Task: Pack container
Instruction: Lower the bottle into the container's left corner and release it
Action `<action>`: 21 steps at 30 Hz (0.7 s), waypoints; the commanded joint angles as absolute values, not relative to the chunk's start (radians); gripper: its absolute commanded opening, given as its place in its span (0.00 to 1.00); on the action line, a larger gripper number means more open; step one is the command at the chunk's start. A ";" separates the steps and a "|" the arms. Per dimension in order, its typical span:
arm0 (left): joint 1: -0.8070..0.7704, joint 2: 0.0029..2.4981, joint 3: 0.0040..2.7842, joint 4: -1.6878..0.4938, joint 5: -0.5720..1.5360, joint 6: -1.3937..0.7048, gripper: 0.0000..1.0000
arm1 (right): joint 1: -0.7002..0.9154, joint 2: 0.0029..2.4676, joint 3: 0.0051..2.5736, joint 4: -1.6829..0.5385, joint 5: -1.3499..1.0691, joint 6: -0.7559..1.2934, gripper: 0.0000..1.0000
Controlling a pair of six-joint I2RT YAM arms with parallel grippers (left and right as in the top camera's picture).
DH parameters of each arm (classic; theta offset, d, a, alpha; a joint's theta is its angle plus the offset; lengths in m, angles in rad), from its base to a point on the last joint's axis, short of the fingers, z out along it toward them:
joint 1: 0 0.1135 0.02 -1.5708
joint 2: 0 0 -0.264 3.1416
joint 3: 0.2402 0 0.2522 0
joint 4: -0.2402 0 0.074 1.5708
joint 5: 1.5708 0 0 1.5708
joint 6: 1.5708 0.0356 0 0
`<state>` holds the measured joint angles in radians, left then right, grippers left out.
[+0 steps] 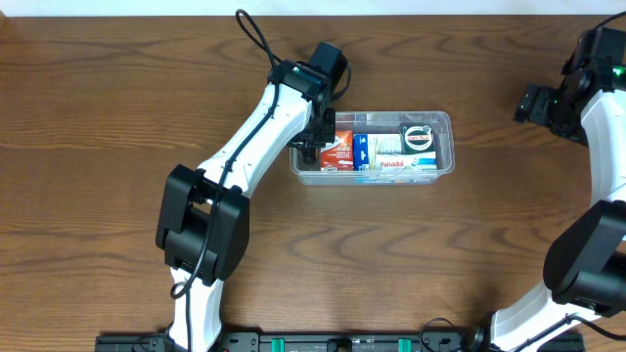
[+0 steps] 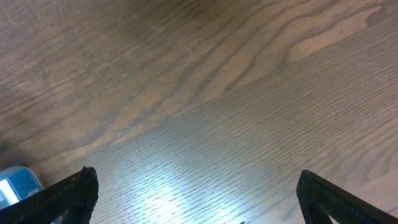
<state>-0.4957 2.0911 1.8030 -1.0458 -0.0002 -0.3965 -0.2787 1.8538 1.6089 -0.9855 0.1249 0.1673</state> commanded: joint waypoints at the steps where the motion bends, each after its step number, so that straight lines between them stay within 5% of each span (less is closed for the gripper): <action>1: -0.495 2.097 1.795 -1.045 -0.016 -0.406 0.21 | -0.282 1.838 1.620 -0.987 0.131 0.156 0.99; 21: -0.495 2.099 1.789 -1.029 -0.016 -0.406 0.21 | -0.282 1.838 1.620 -0.987 0.131 0.156 0.99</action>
